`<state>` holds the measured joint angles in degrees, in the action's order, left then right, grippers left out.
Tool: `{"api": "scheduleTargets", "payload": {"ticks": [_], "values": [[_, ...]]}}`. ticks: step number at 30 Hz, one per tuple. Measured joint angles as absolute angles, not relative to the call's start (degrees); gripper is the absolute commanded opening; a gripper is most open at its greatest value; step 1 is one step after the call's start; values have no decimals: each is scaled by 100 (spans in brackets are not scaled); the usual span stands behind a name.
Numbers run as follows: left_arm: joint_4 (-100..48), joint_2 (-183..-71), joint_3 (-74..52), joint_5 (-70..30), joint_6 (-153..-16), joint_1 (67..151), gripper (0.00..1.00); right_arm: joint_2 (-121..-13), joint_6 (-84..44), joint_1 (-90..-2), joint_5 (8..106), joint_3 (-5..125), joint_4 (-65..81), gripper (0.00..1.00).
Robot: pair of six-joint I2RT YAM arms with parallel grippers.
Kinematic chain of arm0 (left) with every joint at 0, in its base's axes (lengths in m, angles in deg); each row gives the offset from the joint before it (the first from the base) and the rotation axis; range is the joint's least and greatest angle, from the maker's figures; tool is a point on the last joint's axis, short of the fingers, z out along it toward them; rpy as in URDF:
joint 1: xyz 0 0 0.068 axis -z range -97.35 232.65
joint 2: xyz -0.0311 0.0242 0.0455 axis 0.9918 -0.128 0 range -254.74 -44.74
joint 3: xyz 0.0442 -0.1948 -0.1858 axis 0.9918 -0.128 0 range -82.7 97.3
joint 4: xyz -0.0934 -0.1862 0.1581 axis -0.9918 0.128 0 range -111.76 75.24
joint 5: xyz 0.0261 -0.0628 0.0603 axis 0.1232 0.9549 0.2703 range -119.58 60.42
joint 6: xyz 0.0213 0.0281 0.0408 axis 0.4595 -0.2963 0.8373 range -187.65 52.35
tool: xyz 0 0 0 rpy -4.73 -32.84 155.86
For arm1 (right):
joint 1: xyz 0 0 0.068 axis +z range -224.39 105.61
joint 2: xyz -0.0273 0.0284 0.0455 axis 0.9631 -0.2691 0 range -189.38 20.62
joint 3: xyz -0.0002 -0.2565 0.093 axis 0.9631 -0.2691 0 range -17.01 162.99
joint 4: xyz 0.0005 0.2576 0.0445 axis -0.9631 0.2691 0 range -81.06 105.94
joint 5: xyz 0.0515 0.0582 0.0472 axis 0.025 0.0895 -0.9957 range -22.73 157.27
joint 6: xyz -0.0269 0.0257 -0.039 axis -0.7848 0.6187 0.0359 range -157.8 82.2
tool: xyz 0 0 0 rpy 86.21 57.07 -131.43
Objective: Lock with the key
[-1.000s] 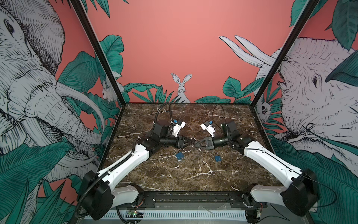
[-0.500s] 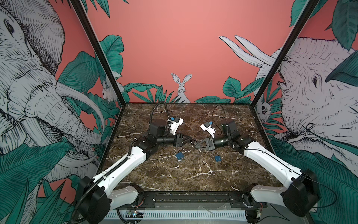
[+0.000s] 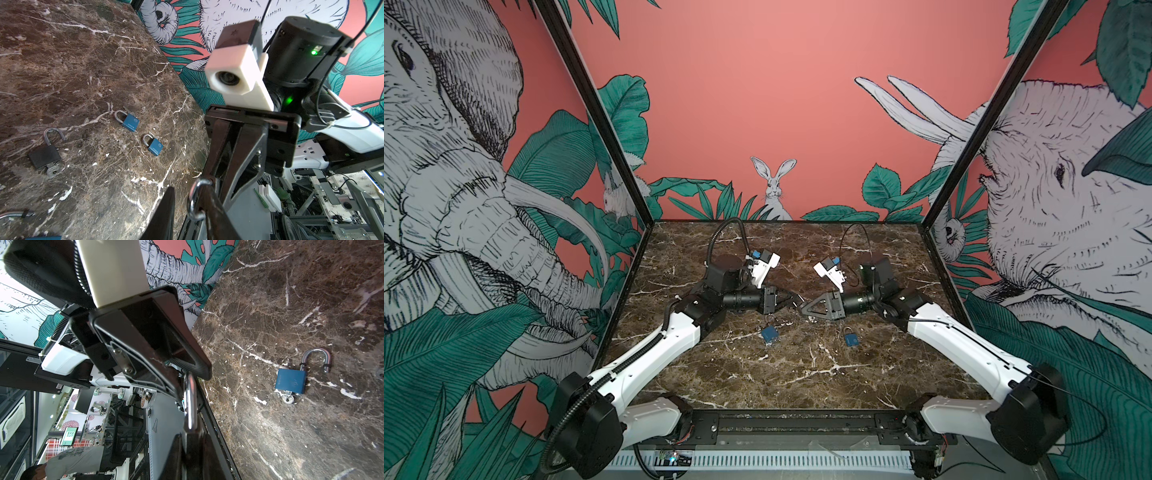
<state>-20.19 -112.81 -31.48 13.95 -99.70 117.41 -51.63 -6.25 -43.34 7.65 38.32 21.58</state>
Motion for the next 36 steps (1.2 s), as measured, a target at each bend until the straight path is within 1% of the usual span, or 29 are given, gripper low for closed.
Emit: {"api": "scheduleTargets", "payload": {"ticks": [10, 12, 15, 25, 36], "values": [[-2096, -11334, -3154, 1484, -10043, 11741, 10, -5163, -493, -4341, 689, 3771, 1948, 0], [-2100, -11354, -3154, 1508, -10104, 11741, 4, -5163, -500, -4347, 669, 3718, 1904, 0], [-2111, -11373, -3154, 1546, -10132, 11735, 0, -5163, -498, -4350, 654, 3683, 1850, 0], [-2175, -11393, -3154, 1581, -10176, 11726, 0, -5157, -443, -4356, 634, 3639, 1725, 0], [-2502, -11406, -3314, 1795, -10362, 11702, 0, -5076, 14, -4376, 525, 3401, 1257, 0]]}}
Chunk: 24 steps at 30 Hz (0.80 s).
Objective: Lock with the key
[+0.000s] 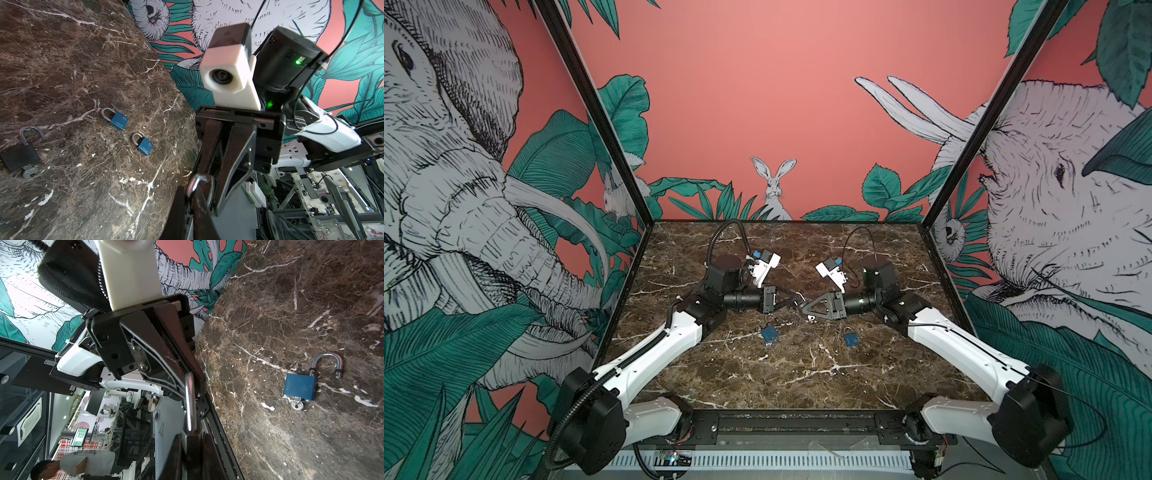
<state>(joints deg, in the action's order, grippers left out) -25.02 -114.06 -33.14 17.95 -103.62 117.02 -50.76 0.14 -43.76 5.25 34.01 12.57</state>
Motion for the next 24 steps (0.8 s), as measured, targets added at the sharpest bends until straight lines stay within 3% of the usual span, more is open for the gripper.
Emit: {"api": "scheduleTargets", "payload": {"ticks": [24], "values": [[-3042, -11404, -3613, 1836, -10690, 11715, 0, -5102, 274, -4374, 717, 3371, 1126, 0]]}}
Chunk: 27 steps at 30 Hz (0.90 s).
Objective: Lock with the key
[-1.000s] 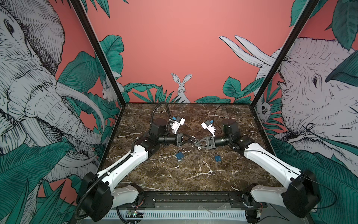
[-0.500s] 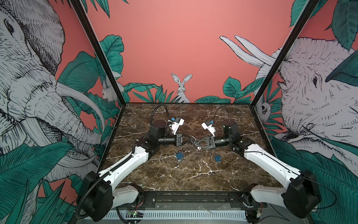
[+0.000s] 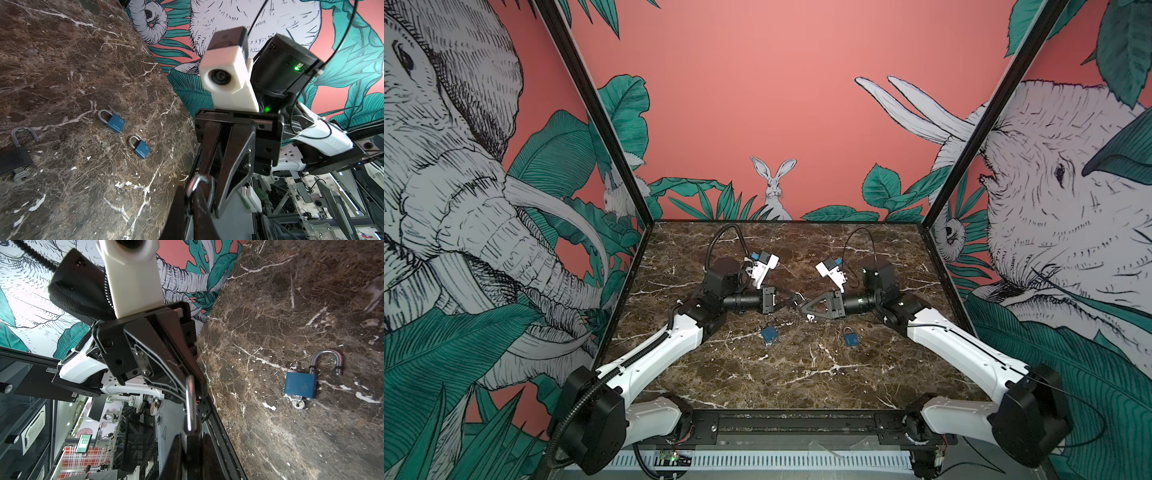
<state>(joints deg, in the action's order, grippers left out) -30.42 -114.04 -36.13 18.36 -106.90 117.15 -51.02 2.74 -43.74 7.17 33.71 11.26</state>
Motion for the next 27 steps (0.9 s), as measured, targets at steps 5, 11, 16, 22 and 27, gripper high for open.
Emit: {"api": "scheduleTargets", "payload": {"ticks": [5, 11, 16, 22, 27], "values": [[-3047, -11404, -3661, 1747, -10729, 11737, 0, -5165, 232, -4369, 778, 3373, 1129, 0], [-3082, -11406, -3683, 1594, -10777, 11807, 0, -5176, 151, -4369, 868, 3373, 1148, 0], [-3165, -11408, -3792, 1388, -10849, 11944, 0, -5211, 116, -4369, 936, 3388, 1288, 0], [-3294, -11399, -3939, 1152, -10934, 12001, 0, -5334, 167, -4387, 942, 3388, 1273, 0], [-3399, -11393, -3989, 942, -11006, 12060, 0, -5395, 265, -4420, 938, 3388, 1170, 0]]}}
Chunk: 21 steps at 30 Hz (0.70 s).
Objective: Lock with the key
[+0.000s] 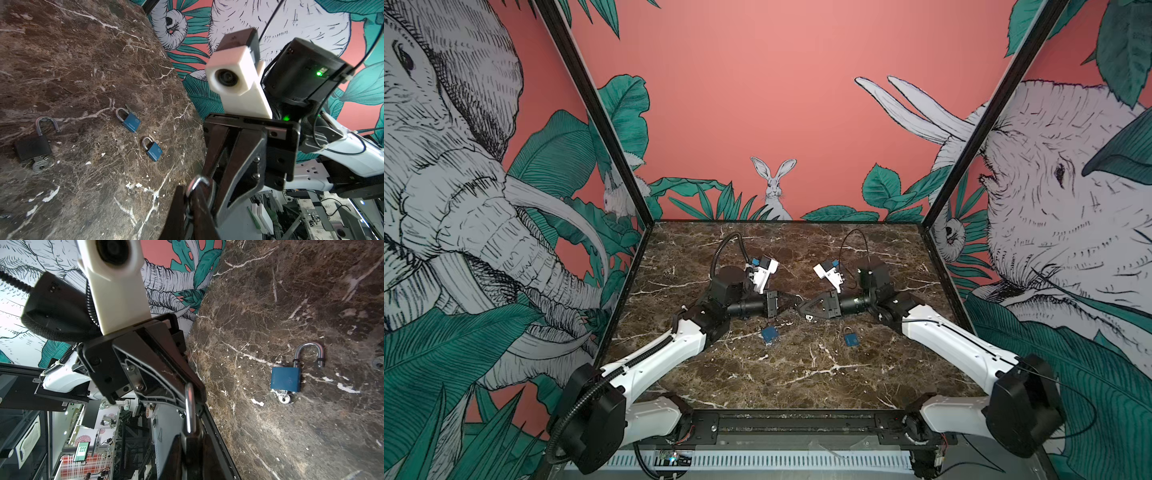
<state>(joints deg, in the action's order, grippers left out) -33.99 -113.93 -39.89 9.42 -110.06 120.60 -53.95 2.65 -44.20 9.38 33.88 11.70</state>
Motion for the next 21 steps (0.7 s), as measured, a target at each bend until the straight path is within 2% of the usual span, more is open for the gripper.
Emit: {"api": "scheduleTargets", "payload": {"ticks": [21], "values": [[-3794, -11386, -4129, 88, -11166, 12397, 0, -5550, 381, -4592, 796, 3388, 947, 0]]}}
